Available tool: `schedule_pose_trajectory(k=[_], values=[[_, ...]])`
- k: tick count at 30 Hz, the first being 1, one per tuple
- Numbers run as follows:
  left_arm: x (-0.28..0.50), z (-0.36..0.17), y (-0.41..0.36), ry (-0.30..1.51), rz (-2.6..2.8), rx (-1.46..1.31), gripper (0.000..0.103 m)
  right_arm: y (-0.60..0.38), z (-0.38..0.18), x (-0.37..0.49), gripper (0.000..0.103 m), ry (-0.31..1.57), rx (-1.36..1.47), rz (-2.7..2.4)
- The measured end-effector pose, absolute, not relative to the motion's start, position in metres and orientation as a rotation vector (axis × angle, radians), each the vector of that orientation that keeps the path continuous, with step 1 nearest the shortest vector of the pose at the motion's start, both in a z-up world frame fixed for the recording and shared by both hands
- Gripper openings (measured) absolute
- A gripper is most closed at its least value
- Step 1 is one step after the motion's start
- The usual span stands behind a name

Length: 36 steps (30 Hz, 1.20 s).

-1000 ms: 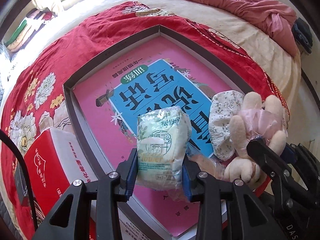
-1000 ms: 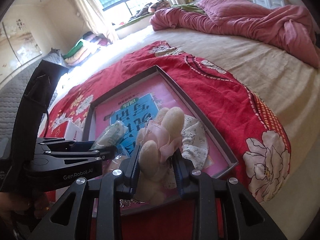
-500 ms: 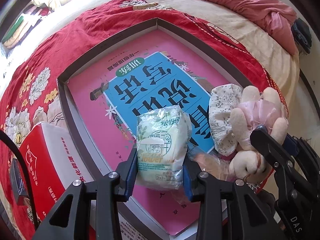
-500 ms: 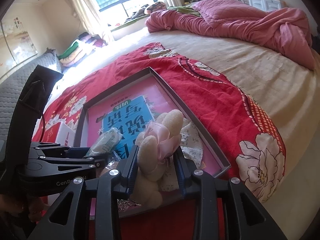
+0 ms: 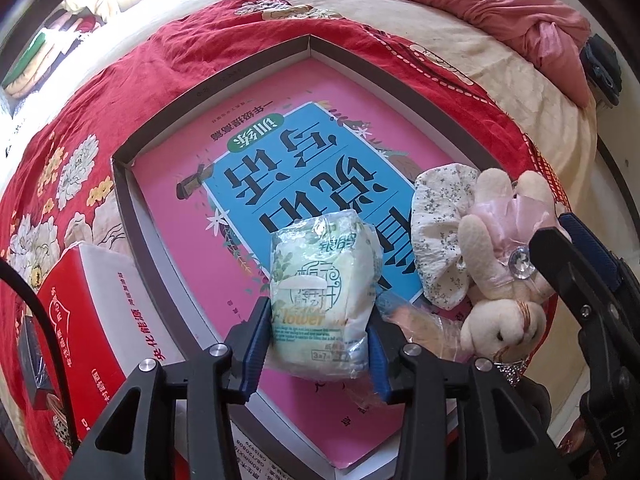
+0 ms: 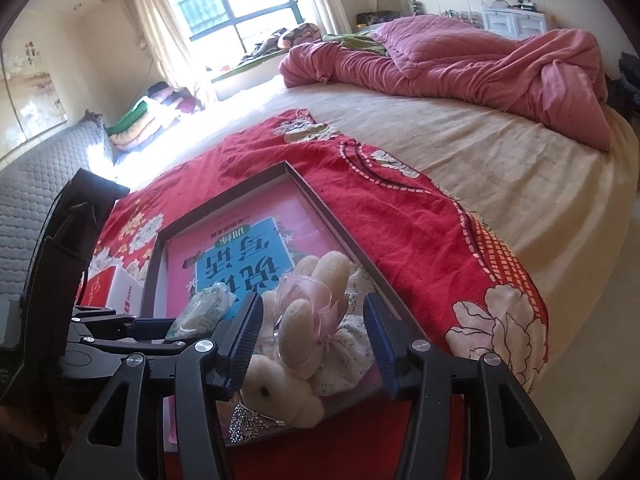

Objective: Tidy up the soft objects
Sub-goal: 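Lower and open the right tool releasing the bunny while the left tool releases the wipes pack, then withdraw both open tools from the tray toward the remaining items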

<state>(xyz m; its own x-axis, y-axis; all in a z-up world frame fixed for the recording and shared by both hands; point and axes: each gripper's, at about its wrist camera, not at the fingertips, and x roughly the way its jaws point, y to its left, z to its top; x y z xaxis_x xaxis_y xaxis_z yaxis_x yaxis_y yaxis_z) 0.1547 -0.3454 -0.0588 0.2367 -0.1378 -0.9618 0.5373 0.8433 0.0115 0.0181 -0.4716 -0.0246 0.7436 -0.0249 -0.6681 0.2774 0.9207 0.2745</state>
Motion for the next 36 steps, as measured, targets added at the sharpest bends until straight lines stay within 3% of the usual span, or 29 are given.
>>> schedule_pose_trajectory(k=[12,17,36], values=[[0.152,-0.05,-0.342,1.251,-0.488,0.34,0.05,-0.476,-0.017,0.013,0.057,0.677,0.378,-0.189],[0.151,-0.043,-0.341,1.247,-0.507,0.314,0.069,-0.475,-0.016,0.012,0.058,0.673,0.378,-0.191],[0.127,0.011,-0.31,1.11,-0.509,0.2,0.076,-0.473,-0.007,0.008,0.066,0.628,0.367,-0.192]])
